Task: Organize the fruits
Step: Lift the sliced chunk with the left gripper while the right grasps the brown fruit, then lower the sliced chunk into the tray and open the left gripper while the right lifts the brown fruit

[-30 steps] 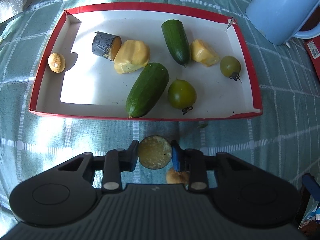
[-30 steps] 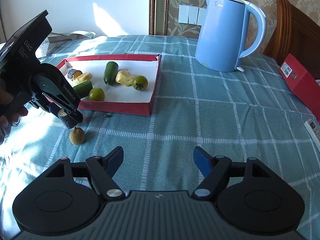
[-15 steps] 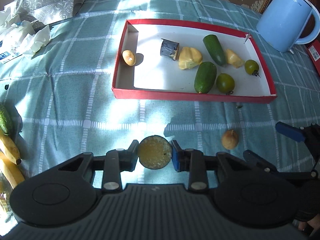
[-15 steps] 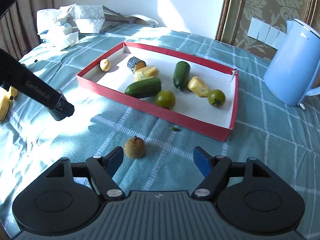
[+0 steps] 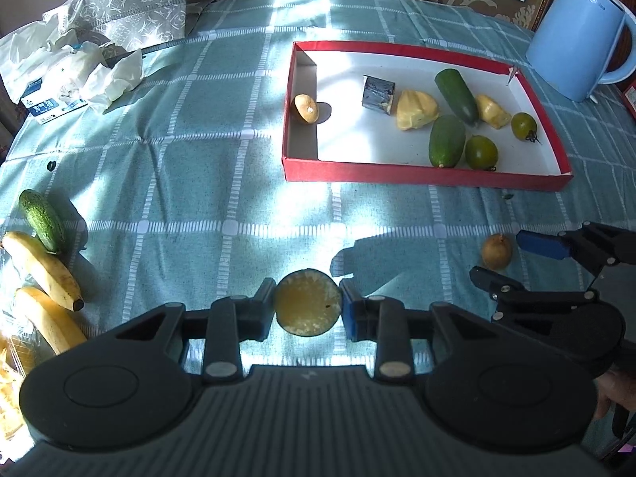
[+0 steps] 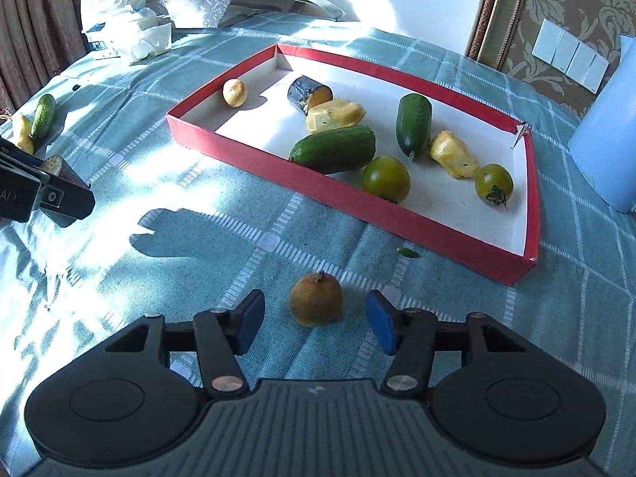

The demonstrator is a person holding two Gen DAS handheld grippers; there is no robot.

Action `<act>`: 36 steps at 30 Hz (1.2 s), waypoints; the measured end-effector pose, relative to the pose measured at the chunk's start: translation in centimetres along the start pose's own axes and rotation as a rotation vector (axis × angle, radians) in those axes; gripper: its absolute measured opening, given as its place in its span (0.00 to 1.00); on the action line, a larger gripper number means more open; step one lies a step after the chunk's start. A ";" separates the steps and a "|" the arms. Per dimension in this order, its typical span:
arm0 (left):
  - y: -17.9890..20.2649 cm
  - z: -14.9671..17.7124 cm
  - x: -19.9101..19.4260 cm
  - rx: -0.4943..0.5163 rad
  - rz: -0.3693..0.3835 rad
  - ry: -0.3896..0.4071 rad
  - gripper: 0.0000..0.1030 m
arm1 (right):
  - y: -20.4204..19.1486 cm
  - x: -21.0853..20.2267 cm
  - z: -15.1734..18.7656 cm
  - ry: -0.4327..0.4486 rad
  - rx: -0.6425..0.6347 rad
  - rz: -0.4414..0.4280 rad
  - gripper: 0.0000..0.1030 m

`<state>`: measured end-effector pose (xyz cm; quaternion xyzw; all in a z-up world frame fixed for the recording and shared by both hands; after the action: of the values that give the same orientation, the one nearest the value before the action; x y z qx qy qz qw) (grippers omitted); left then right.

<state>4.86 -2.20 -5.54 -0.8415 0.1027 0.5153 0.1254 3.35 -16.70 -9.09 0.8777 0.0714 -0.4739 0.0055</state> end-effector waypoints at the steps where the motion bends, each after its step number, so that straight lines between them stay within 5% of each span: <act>1: 0.2 -0.1 0.0 0.009 0.002 0.004 0.29 | -0.1 0.1 0.0 -0.004 -0.001 -0.002 0.55; 12: 1.5 -0.7 -0.2 0.070 0.034 0.027 0.29 | -0.4 0.7 -0.4 -0.021 0.017 -0.019 0.48; 20: 1.4 -0.9 -0.1 0.080 0.034 0.028 0.29 | 0.0 0.8 -0.4 -0.034 0.035 -0.009 0.27; 36: 1.7 -1.8 -0.6 0.106 0.052 0.057 0.29 | 1.2 -5.2 0.6 0.062 0.067 0.036 0.26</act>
<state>5.55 -4.39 -4.38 -0.8452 0.1551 0.4879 0.1534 0.16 -18.59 -5.16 0.8928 0.0400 -0.4484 -0.0177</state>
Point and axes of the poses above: each gripper's, at about its wrist camera, not at the fingertips, and x roughly the way its jaws point, y to its right, z to its underside, the point moved 6 cm from there along x, roughly the way its jaws point, and after that the axes turned 10 degrees about x, right-handed, at the moved point
